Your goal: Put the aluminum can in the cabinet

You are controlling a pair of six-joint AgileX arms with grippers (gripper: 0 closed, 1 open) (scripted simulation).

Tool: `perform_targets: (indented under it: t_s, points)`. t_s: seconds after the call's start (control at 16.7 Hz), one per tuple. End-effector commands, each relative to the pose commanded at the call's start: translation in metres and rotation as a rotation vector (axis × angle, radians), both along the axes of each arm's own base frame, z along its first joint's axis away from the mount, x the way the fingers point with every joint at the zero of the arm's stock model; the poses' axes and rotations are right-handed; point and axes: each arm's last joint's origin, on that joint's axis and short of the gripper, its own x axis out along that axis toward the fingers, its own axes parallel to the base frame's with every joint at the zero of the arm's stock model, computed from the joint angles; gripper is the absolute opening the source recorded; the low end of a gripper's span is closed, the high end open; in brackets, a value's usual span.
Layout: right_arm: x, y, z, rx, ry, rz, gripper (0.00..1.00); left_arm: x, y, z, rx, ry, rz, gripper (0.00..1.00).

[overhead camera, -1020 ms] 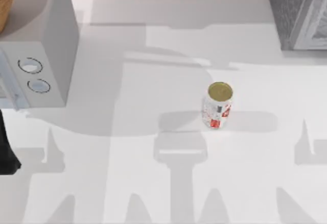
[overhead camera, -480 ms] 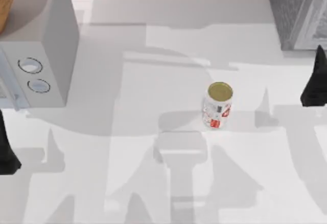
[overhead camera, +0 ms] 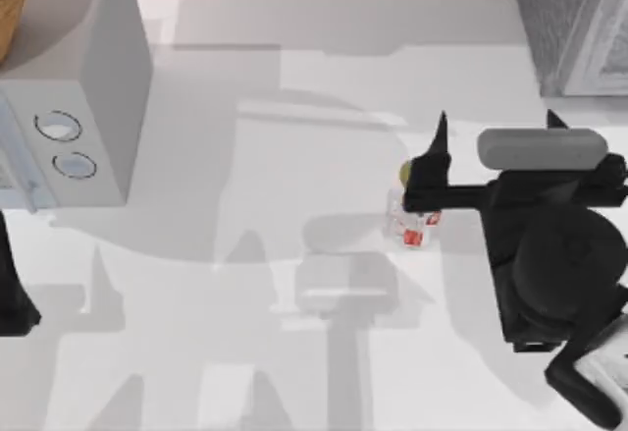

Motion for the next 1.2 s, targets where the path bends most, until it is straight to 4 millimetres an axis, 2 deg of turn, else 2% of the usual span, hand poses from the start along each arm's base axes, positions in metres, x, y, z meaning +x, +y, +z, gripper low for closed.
perform_targets:
  t_s: [0.24, 0.42, 0.54, 0.66, 0.9, 0.96, 1.2]
  points:
    - [-0.010, 0.037, -0.057, -0.002, 0.004, -0.009, 1.00, 0.000, 0.000, 0.000, 0.000, 0.000, 0.000, 1.00]
    - [-0.022, 0.050, -0.093, -0.009, 0.009, -0.015, 1.00, 0.000, 0.000, 0.000, 0.000, 0.000, 0.000, 1.00]
    - [-0.029, 0.054, -0.108, -0.012, 0.012, -0.019, 1.00, 0.000, 0.000, 0.000, 0.000, 0.000, 0.000, 1.00]
    - [-0.032, 0.055, -0.116, -0.014, 0.013, -0.020, 1.00, 0.000, 0.000, 0.000, 0.000, 0.000, 0.000, 1.00]
    - [-0.032, 0.055, -0.116, -0.015, 0.013, -0.020, 1.00, 0.000, 0.000, 0.000, 0.000, 0.000, 0.000, 1.00]
    - [-0.026, 0.065, -0.134, -0.017, 0.054, 0.036, 1.00, 0.000, 0.000, 0.000, 0.000, 0.000, 0.000, 1.00]
    - [-0.013, 0.063, -0.127, -0.008, 0.027, -0.012, 1.00, 0.000, 0.000, 0.000, 0.000, 0.000, 0.000, 1.00]
